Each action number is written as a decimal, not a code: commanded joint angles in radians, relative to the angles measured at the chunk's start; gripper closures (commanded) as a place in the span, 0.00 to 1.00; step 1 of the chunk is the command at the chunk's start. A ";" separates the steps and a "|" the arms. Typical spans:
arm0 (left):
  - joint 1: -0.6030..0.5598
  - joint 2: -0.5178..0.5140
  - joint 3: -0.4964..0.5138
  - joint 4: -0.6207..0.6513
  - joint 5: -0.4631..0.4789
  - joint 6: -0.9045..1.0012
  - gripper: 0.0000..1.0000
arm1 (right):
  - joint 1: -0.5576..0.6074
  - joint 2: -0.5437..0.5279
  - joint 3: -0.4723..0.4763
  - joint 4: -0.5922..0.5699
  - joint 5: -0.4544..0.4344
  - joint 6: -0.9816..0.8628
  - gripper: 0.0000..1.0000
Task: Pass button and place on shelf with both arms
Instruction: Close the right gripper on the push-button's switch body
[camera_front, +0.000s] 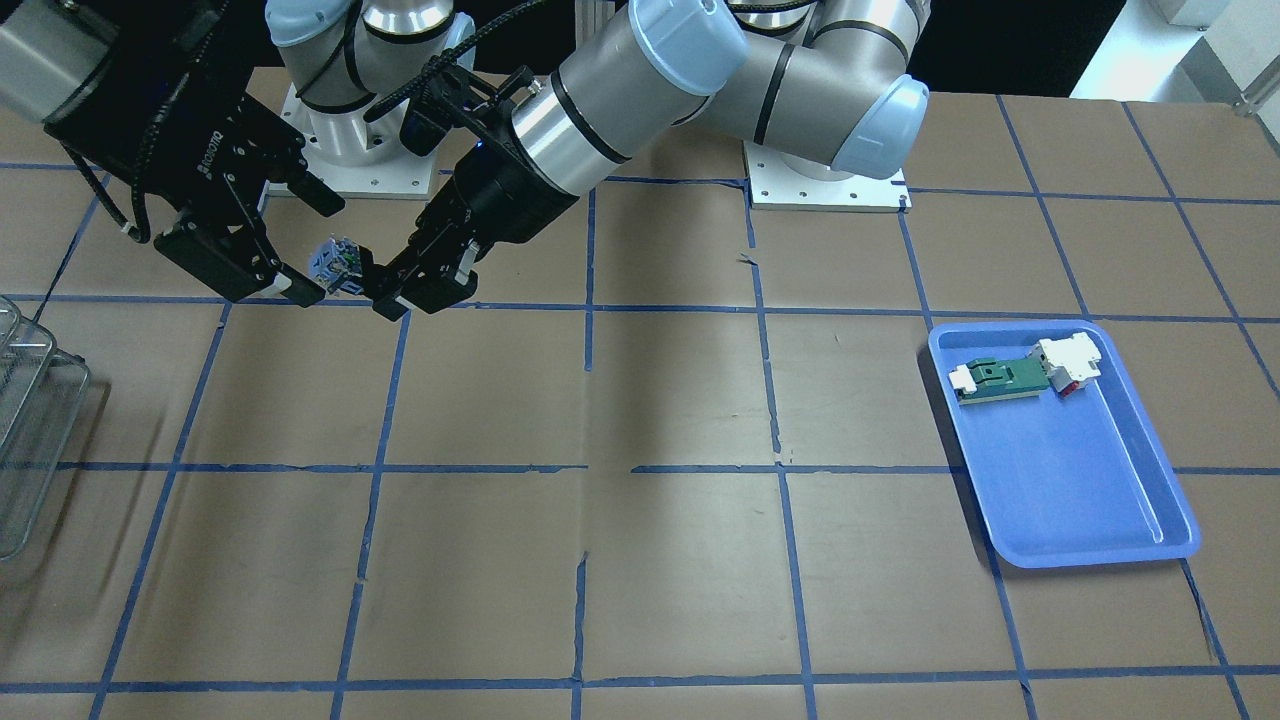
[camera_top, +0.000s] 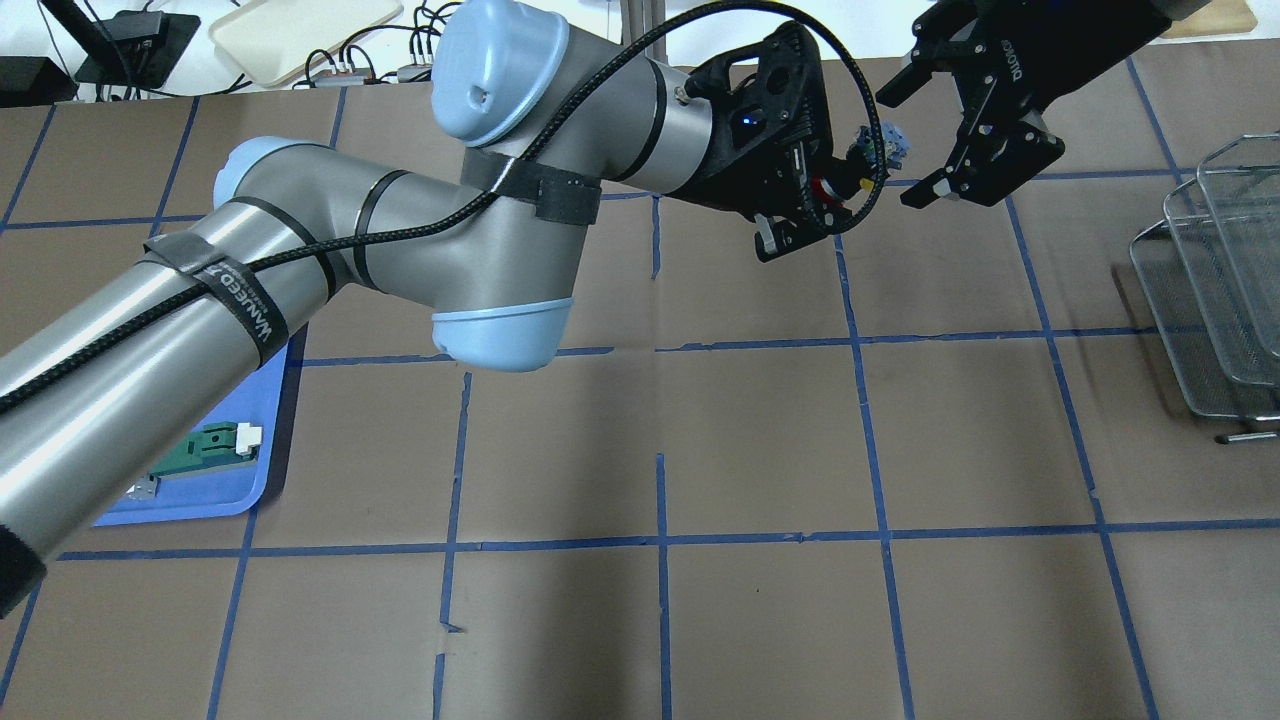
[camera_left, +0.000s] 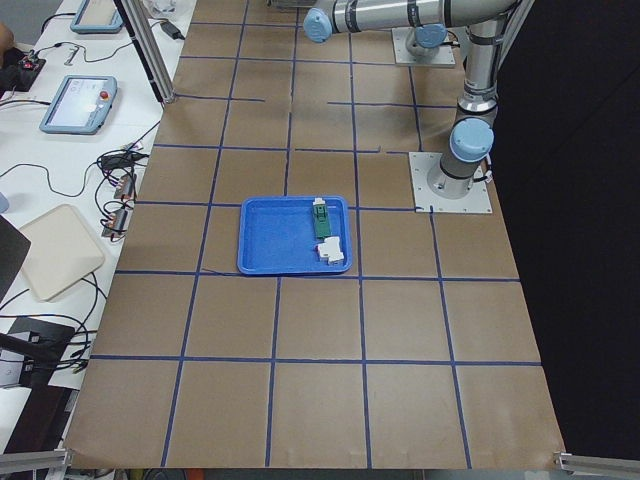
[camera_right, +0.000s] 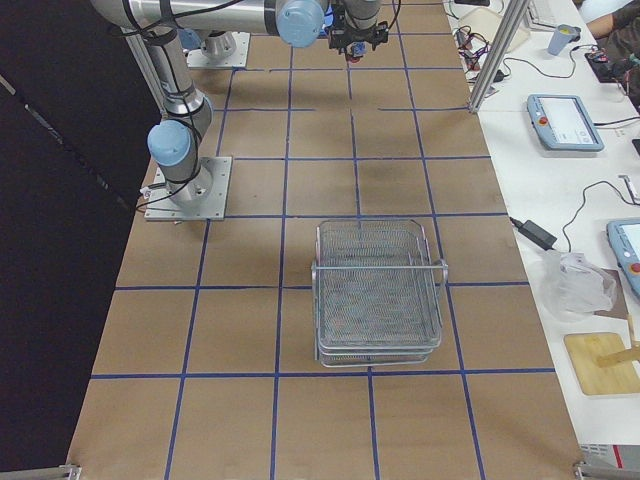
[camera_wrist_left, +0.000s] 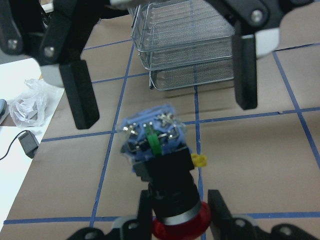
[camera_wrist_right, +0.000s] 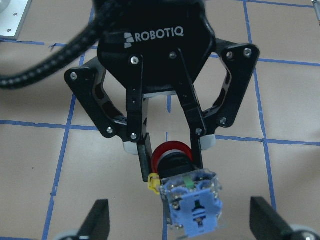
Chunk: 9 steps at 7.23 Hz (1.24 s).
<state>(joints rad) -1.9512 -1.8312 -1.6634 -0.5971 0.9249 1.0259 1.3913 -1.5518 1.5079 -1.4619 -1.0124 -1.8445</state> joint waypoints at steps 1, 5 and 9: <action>0.000 0.006 -0.002 -0.001 0.000 -0.001 1.00 | 0.000 -0.001 0.005 0.002 0.002 0.001 0.00; 0.000 0.006 -0.006 0.000 0.000 -0.003 1.00 | 0.000 0.002 0.006 -0.009 0.011 0.005 0.85; -0.002 0.021 -0.007 -0.007 0.017 -0.010 0.06 | 0.000 0.001 0.005 -0.015 0.012 0.007 1.00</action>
<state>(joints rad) -1.9519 -1.8187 -1.6690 -0.6000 0.9307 1.0208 1.3914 -1.5496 1.5128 -1.4756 -1.0005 -1.8388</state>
